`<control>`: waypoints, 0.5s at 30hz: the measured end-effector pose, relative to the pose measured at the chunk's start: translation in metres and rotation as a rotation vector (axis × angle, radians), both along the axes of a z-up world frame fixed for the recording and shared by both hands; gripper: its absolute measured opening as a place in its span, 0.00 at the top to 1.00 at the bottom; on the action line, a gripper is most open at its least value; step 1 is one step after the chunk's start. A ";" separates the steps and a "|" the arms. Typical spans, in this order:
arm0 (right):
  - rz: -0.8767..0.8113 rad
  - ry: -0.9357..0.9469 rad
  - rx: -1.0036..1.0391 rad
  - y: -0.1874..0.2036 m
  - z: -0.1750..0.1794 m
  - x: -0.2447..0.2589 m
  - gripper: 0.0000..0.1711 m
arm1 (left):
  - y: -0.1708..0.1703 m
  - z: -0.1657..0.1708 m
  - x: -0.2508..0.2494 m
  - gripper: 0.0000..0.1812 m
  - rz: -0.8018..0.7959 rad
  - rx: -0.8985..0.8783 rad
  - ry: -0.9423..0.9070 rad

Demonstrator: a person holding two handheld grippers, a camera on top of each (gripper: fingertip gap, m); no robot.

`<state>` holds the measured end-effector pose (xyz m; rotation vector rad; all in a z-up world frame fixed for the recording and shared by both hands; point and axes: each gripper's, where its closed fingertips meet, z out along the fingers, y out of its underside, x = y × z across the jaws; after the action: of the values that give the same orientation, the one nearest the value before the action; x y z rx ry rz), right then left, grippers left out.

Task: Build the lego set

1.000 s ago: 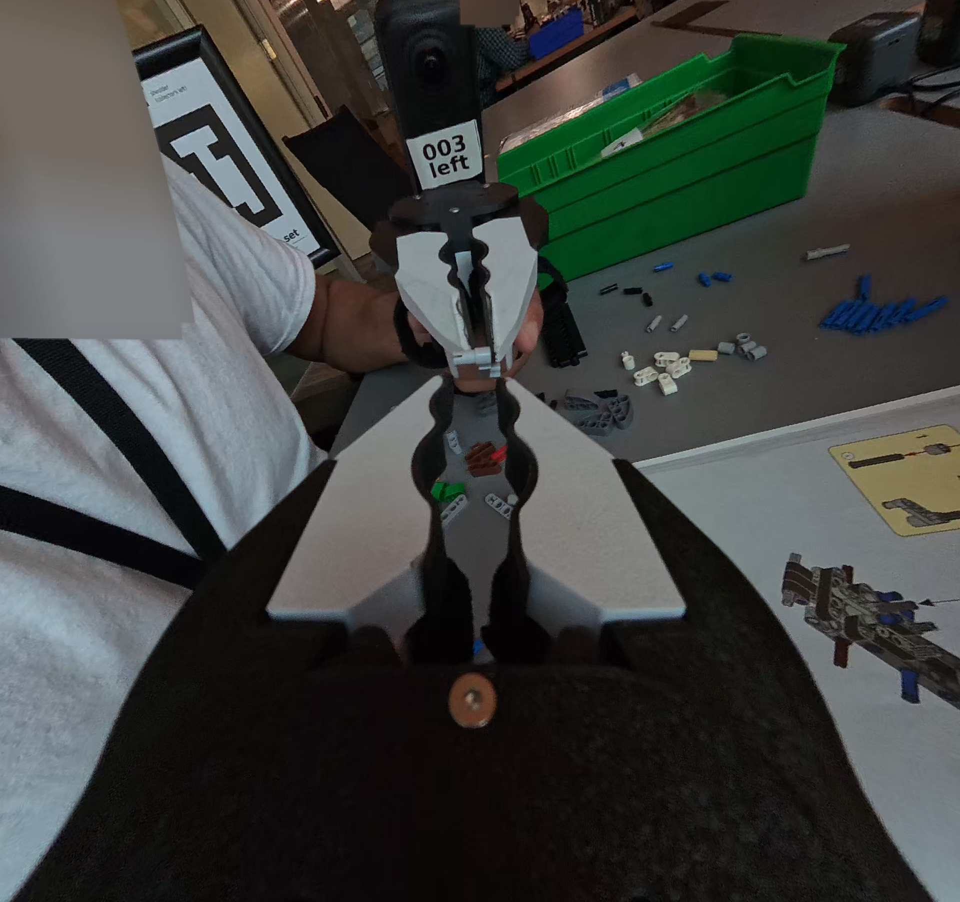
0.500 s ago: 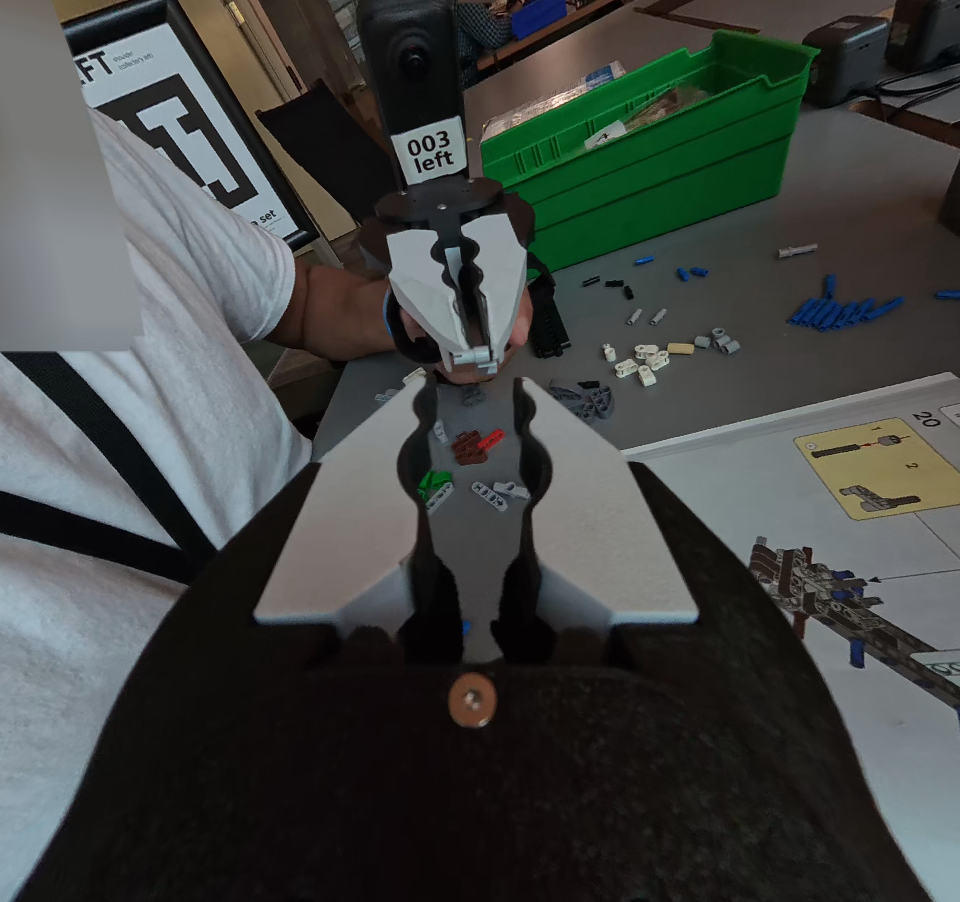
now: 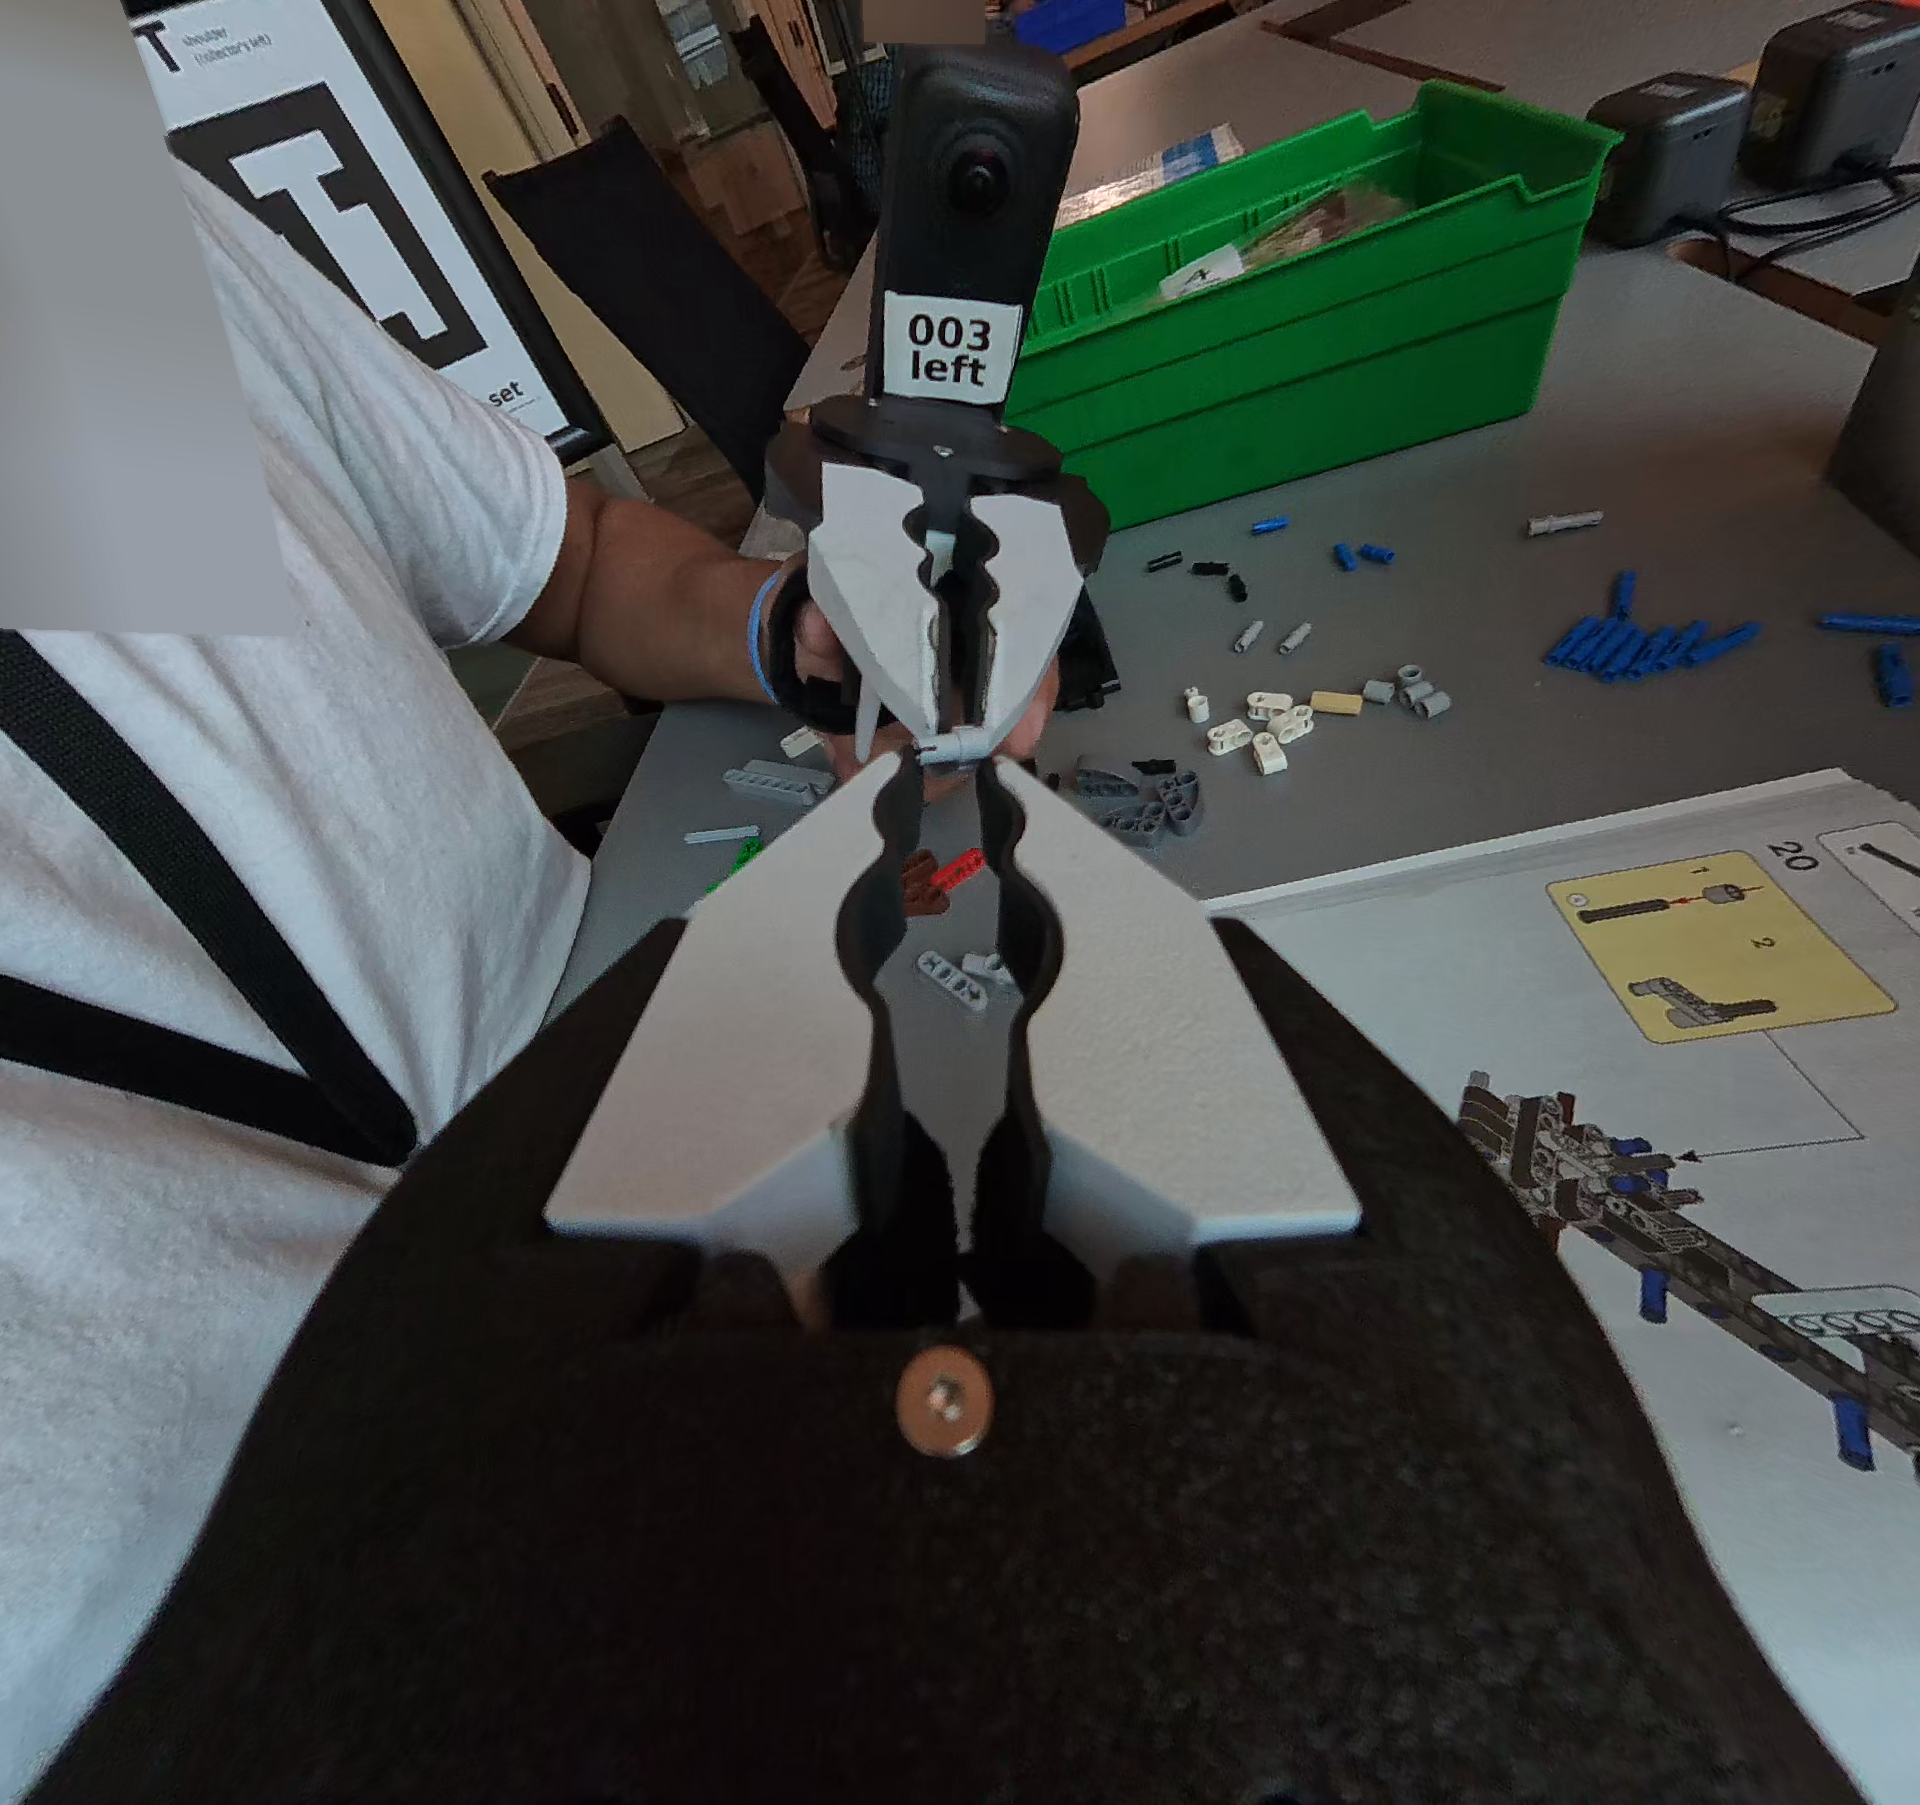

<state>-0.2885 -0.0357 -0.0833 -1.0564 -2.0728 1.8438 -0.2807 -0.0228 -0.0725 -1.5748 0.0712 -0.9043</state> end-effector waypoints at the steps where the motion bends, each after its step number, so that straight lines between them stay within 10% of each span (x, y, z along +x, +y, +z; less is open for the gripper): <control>1: 0.006 -0.008 0.016 0.000 -0.002 0.001 0.96 | 0.000 -0.002 0.000 0.99 0.000 -0.008 0.017; 15: 0.162 -0.143 0.031 -0.011 -0.017 0.020 0.97 | -0.013 -0.029 0.011 0.83 0.019 0.076 0.748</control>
<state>-0.2687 -0.0468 -0.1006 -1.0701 -2.3239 1.8513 -0.2701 -0.0361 -0.1012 -1.7613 0.6088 -0.2526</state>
